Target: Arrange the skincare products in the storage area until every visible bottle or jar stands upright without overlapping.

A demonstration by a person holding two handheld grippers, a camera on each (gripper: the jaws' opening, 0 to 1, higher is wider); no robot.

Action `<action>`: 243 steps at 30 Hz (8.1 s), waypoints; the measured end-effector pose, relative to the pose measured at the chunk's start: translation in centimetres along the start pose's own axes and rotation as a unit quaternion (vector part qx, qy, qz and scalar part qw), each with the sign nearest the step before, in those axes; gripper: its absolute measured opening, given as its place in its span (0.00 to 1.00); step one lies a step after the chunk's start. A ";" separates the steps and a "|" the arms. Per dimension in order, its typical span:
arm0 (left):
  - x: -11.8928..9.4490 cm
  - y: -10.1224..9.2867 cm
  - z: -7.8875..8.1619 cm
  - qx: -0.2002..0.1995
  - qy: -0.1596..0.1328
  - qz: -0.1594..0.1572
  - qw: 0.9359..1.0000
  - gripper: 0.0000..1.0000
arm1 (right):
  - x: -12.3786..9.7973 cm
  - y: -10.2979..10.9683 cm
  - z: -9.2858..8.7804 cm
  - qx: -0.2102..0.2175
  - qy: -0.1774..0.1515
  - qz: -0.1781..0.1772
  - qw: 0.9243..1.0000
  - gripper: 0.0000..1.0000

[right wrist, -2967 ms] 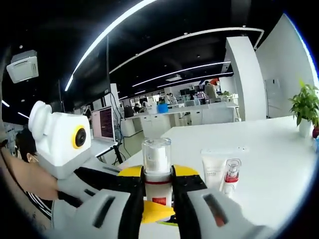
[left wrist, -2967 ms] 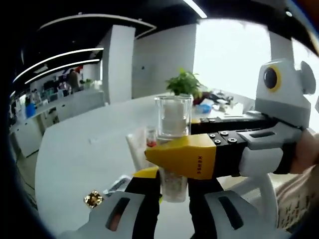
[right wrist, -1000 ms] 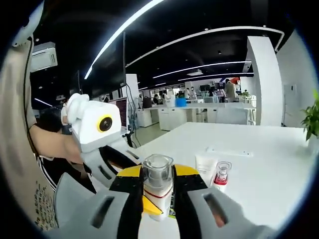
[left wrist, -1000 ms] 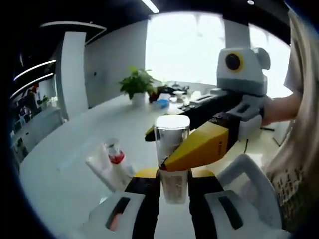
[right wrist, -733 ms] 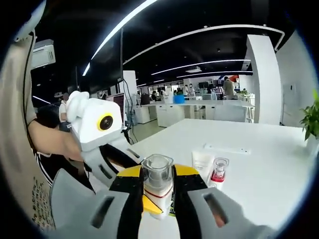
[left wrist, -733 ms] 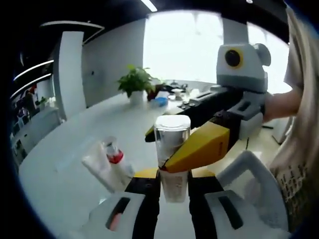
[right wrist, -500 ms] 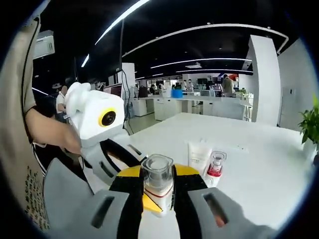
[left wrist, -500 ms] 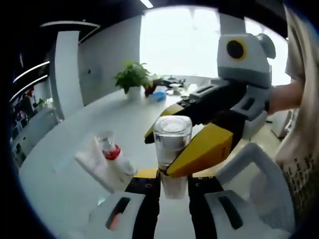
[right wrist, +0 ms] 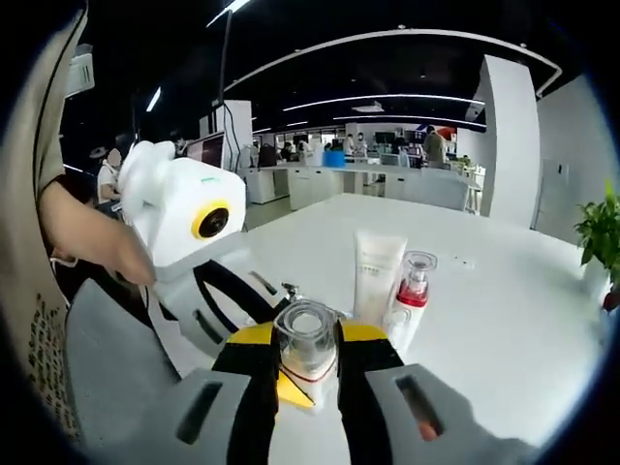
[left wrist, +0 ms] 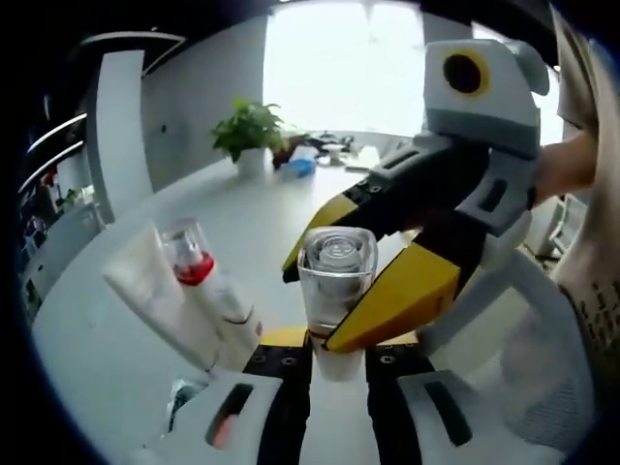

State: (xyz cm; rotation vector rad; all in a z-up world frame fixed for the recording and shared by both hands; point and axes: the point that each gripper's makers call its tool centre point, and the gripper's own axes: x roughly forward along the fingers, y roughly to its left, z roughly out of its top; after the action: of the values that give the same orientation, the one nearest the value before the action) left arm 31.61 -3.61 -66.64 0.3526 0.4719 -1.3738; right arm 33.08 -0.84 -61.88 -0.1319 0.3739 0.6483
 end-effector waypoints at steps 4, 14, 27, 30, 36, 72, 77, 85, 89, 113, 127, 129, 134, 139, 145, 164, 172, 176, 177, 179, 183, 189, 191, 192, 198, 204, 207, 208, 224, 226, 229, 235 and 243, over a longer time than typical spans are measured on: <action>0.9 0.2 -1.2 0.002 0.009 0.004 1.000 0.18 | 0.5 -0.2 -1.4 -0.002 0.013 -0.005 1.000 0.22; 2.3 0.4 -3.9 0.011 0.034 0.003 0.999 0.18 | 1.6 -0.3 -4.3 0.008 0.039 -0.013 0.999 0.22; 2.8 0.6 -5.1 0.012 0.036 0.004 0.999 0.18 | 2.2 -0.2 -5.5 0.008 0.053 -0.012 0.998 0.22; 2.9 0.6 -5.4 0.012 0.037 0.003 0.999 0.18 | 2.3 -0.1 -5.7 0.008 0.056 -0.012 0.998 0.22; 3.0 0.5 -5.8 0.014 0.040 0.001 0.999 0.18 | 2.4 0.0 -6.1 0.006 0.061 -0.011 0.998 0.22; 4.4 5.0 -4.9 0.014 0.030 0.005 0.999 0.18 | -0.1 -2.6 -6.0 0.102 0.014 -0.047 0.994 0.48; 4.5 6.2 -4.8 0.012 0.028 0.011 0.999 0.18 | -0.2 -2.6 -5.7 0.104 0.010 -0.047 0.993 0.53; 4.4 7.9 -4.6 0.008 0.027 0.016 0.999 0.18 | -0.5 -2.7 -5.8 0.108 0.013 -0.051 0.993 0.56; 4.3 8.4 -4.6 0.008 0.027 0.017 0.999 0.18 | -0.4 -2.7 -6.0 0.107 0.015 -0.050 0.993 0.56; 4.4 9.3 -4.2 0.008 0.028 0.021 0.999 0.18 | -0.4 -2.7 -6.2 0.113 0.020 -0.052 0.992 0.88; 4.4 9.4 -5.1 -0.007 0.048 0.024 0.999 0.25 | -0.4 -2.9 -6.5 0.118 0.025 -0.055 0.991 0.97; 4.2 9.4 -5.2 -0.010 0.050 0.026 0.998 0.26 | -0.4 -2.9 -6.5 0.118 0.025 -0.055 0.991 0.97; 3.7 9.4 -5.5 -0.016 0.055 0.032 0.998 0.32 | -0.3 -2.8 -6.6 0.120 0.027 -0.052 0.991 0.98; 2.7 9.1 -5.9 -0.023 0.062 0.041 0.997 0.39 | -0.2 -2.6 -6.5 0.120 0.028 -0.047 0.991 0.98; 1.3 8.5 -6.6 -0.046 0.071 0.050 0.995 0.48 | -0.2 -2.3 -6.5 0.116 0.030 -0.043 0.992 0.98; -3.7 6.1 -8.4 -0.141 0.079 0.079 0.984 0.70 | -0.6 -1.4 -6.2 0.097 0.037 -0.029 0.994 0.99; -6.3 5.5 -9.1 -0.177 0.067 0.110 0.976 0.79 | -0.6 -0.3 -6.0 0.086 0.038 -0.012 0.996 0.99; -7.7 5.1 -9.4 -0.198 0.060 0.129 0.970 0.84 | -0.6 0.0 -5.9 0.082 0.039 -0.006 0.996 0.99; -8.0 5.0 -9.4 -0.202 0.057 0.132 0.969 0.86 | -0.6 0.1 -5.8 0.081 0.039 -0.005 0.996 0.99; -8.5 4.9 -9.5 -0.208 0.054 0.140 0.967 0.89 | -0.7 0.2 -5.8 0.080 0.039 -0.002 0.996 0.99; -9.8 4.4 -9.9 -0.228 0.044 0.159 0.960 0.91 | -0.7 0.5 -5.8 0.077 0.039 0.004 0.996 0.99; -10.9 3.0 -10.6 -0.241 0.046 0.171 0.954 0.94 | -0.9 0.8 -5.6 0.075 0.036 0.010 0.997 0.99; -11.1 2.6 -10.8 -0.245 0.046 0.175 0.952 0.94 | -1.1 0.9 -5.4 0.076 0.034 0.012 0.996 0.99; -11.3 2.4 -10.9 -0.248 0.045 0.177 0.951 0.95 | -1.1 1.0 -5.4 0.077 0.033 0.013 0.996 0.99; -12.2 1.0 -12.1 -0.266 0.044 0.195 0.943 0.96 | -1.2 1.4 -5.3 0.071 0.031 0.019 0.997 0.99; -12.9 0.0 -13.3 -0.275 0.056 0.198 0.939 0.96 | -1.2 1.8 -5.5 0.059 0.035 0.026 0.997 0.99; -13.0 -0.1 -13.3 -0.277 0.057 0.201 0.938 0.96 | -1.2 1.8 -5.4 0.061 0.034 0.025 0.997 0.99; -13.0 -0.2 -13.2 -0.277 0.057 0.201 0.938 0.96 | -1.2 1.8 -5.4 0.061 0.033 0.026 0.997 0.99; -8.5 3.7 -9.8 -0.325 0.053 0.219 0.918 0.97 | -1.3 2.0 -5.7 0.053 0.035 0.027 0.998 0.98; -7.6 4.3 -9.9 -0.322 0.064 0.223 0.918 0.97 | -1.3 2.0 -5.7 0.052 0.035 0.027 0.998 0.98; -6.4 5.1 -10.2 -0.327 0.076 0.232 0.913 0.97 | -1.3 2.0 -5.8 0.050 0.036 0.026 0.998 0.98; -4.4 7.0 -11.6 -0.359 0.100 0.277 0.886 0.97 | -1.4 1.7 -5.7 0.054 0.030 0.020 0.998 0.98; -2.8 9.3 -12.1 -0.392 0.097 0.340 0.850 0.97 | -1.5 1.1 -5.6 0.063 0.026 0.007 0.998 0.97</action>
State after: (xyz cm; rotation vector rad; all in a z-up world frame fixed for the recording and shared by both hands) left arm 39.00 6.44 -75.83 -0.0368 0.9248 -0.3792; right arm 29.60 -2.14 -66.52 -0.0261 0.4650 0.6347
